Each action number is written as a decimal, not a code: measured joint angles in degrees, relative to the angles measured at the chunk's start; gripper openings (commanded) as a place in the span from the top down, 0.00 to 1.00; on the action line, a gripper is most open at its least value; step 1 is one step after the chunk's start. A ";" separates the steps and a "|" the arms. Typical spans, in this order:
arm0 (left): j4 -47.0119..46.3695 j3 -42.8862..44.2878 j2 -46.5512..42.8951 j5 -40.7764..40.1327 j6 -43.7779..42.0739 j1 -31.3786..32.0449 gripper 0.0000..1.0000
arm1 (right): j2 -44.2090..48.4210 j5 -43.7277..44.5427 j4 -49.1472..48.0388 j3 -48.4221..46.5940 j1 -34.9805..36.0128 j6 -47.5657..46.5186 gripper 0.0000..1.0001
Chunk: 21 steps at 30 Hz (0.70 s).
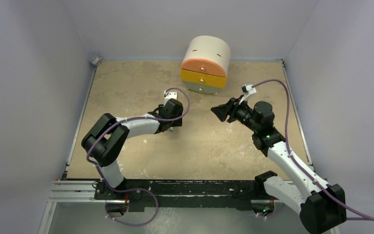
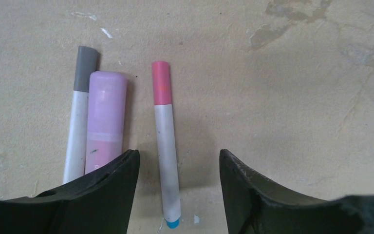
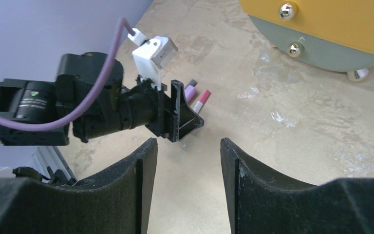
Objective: Insert the pens into the pen caps
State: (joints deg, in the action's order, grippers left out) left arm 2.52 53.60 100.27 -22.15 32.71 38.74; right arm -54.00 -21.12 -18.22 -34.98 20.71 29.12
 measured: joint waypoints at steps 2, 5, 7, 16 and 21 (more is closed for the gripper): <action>0.55 0.42 -0.96 0.09 -0.37 0.46 0.39 | 0.02 0.98 -0.02 0.42 0.00 0.02 0.48; 1.86 1.18 -4.81 0.17 -0.68 1.01 0.38 | 0.02 2.23 0.02 1.16 0.00 0.07 0.48; 1.88 2.47 -8.04 1.14 -0.87 1.20 0.38 | 0.02 2.80 0.02 1.66 0.00 0.11 0.48; -7.82 3.48 -21.20 4.52 0.31 1.42 0.31 | 0.02 9.55 2.03 2.56 0.00 0.13 0.44; -13.11 0.31 -24.85 2.21 2.43 1.42 0.30 | 0.31 14.62 4.11 2.67 0.00 -0.61 0.44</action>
State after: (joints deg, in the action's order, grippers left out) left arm -10.59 53.91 75.42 -19.94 35.14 40.16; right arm -53.69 -6.50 -14.11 -32.32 20.71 28.51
